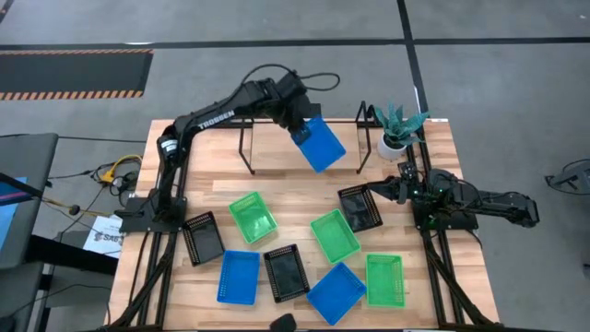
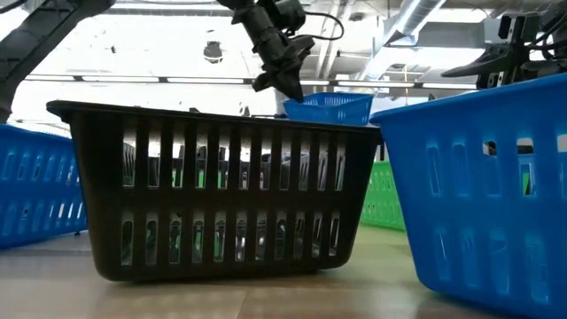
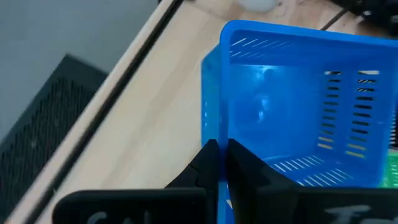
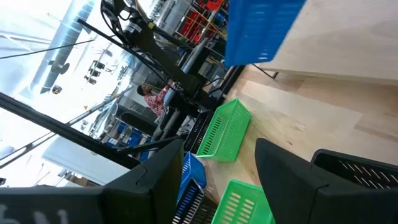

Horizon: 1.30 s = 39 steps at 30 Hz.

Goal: Stack baskets on shelf by color
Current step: Put the top blue bin on the shelf

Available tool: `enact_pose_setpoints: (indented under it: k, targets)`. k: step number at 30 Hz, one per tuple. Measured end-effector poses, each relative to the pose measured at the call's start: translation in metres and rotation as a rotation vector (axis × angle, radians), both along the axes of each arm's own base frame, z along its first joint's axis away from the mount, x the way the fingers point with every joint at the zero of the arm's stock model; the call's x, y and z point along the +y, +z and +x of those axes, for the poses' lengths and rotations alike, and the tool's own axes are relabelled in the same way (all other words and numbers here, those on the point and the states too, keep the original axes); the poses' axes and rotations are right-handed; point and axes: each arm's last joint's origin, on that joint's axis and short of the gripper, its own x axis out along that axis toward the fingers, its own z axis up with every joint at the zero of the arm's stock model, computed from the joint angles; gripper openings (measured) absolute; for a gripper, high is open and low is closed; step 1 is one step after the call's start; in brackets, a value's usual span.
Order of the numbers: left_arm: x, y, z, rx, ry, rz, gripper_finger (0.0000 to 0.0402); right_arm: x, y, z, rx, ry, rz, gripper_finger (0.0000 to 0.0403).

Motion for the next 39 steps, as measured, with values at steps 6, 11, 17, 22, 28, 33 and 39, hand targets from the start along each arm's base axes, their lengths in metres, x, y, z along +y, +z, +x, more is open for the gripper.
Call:
enact_pose_setpoints:
  k: [6,11,17,22,28,33,39]
  targets:
    - [0.001,0.003,0.004,-0.01,-0.164,0.128,0.0,0.0,0.0,0.0,-0.001,0.0,0.0,0.0224]
    - [0.007,0.003,0.001,0.005,-0.241,0.206,0.0,0.0,0.0,0.0,0.0,0.0,0.0,0.0224]
    - [0.022,-0.007,-0.007,0.035,-0.313,0.223,0.0,0.0,0.0,0.0,0.0,0.0,0.001,0.0224]
    - [0.03,-0.017,-0.01,0.042,-0.348,0.23,0.0,0.0,0.0,0.0,0.0,0.0,0.001,0.0224]
    - [0.039,-0.032,-0.019,0.106,-0.376,0.22,0.0,0.0,0.0,0.0,0.0,0.0,0.001,0.0224]
    - [0.048,-0.036,-0.024,0.123,-0.399,0.252,0.0,0.0,0.0,0.0,0.0,0.0,0.001,0.0224]
    - [0.059,-0.036,-0.032,0.139,-0.441,0.286,0.0,0.0,0.0,0.0,0.0,0.0,0.001,0.0224]
